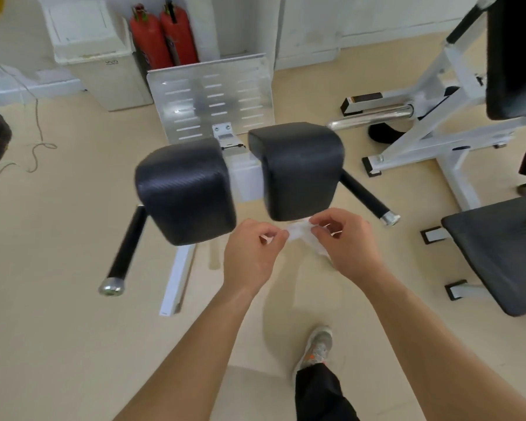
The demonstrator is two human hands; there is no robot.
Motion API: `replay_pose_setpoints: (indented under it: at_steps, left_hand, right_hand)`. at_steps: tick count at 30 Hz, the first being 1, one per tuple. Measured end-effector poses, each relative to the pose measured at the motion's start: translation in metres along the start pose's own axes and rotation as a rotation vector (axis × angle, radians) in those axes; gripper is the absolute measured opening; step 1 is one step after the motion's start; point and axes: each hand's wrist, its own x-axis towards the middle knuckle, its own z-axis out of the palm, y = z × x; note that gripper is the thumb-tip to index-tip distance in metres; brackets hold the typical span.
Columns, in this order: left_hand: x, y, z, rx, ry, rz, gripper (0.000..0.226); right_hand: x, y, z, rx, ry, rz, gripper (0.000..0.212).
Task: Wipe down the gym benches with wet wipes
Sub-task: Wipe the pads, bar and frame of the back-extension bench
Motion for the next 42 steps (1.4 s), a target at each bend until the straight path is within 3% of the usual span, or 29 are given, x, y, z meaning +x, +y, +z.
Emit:
replay_pose_setpoints:
  at_steps: [7,13,17,22,27,35,42]
  left_hand:
    - [0.034,0.048,0.153,-0.133,0.114,-0.021,0.015]
    - [0.082,0.039,0.235,-0.018,0.173,0.086,0.015]
    - [0.081,0.033,0.254,-0.111,0.098,-0.013,0.012]
    - [0.07,0.046,0.265,-0.32,0.005,-0.182,0.032]
    - [0.086,0.047,0.272,-0.387,0.062,-0.235,0.018]
    - [0.109,0.064,0.293,-0.415,0.362,-0.291,0.01]
    - [0.068,0.066,0.298,-0.391,0.287,-0.332,0.009]
  right_hand:
    - [0.077,0.102,-0.082,-0.085,0.093,-0.052,0.023]
    - [0.14,0.165,-0.086,-0.177,0.068,-0.086,0.026]
    - [0.145,0.186,-0.088,-0.184,-0.019,-0.061,0.02]
    - [0.13,0.179,-0.103,-0.106,-0.097,-0.016,0.02]
    - [0.149,0.177,-0.108,-0.069,-0.155,0.089,0.002]
    - [0.207,0.178,-0.081,0.021,-0.176,0.064,0.011]
    - [0.177,0.199,-0.118,-0.024,-0.377,-0.042,0.016]
